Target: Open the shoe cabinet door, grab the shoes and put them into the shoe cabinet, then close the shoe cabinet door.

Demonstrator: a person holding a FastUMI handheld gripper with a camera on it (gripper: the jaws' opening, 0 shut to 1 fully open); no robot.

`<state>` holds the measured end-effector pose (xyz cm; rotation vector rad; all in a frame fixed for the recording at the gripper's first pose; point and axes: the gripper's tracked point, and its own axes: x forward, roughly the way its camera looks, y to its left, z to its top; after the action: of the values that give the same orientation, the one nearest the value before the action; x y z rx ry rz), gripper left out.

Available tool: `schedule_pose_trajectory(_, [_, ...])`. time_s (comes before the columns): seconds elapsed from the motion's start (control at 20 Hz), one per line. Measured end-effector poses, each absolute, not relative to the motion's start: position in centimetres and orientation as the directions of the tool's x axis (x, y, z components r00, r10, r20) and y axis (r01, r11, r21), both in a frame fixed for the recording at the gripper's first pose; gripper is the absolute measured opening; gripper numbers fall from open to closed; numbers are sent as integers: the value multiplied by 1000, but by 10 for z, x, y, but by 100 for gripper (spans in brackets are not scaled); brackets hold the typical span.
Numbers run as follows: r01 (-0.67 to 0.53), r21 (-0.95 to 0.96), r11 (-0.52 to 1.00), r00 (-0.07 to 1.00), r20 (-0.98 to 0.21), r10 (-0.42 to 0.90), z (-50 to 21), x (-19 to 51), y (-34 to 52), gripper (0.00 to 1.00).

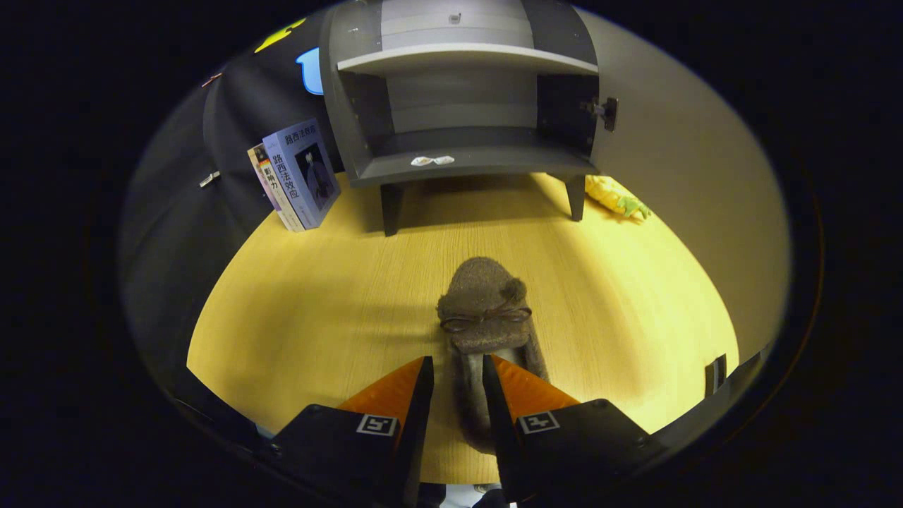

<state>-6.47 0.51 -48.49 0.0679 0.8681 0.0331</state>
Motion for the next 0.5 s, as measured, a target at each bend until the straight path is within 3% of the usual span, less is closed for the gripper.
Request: schedule_pose_trajectory(0.5, [-9,75,997,632,-772,64,-527,-33,12,46])
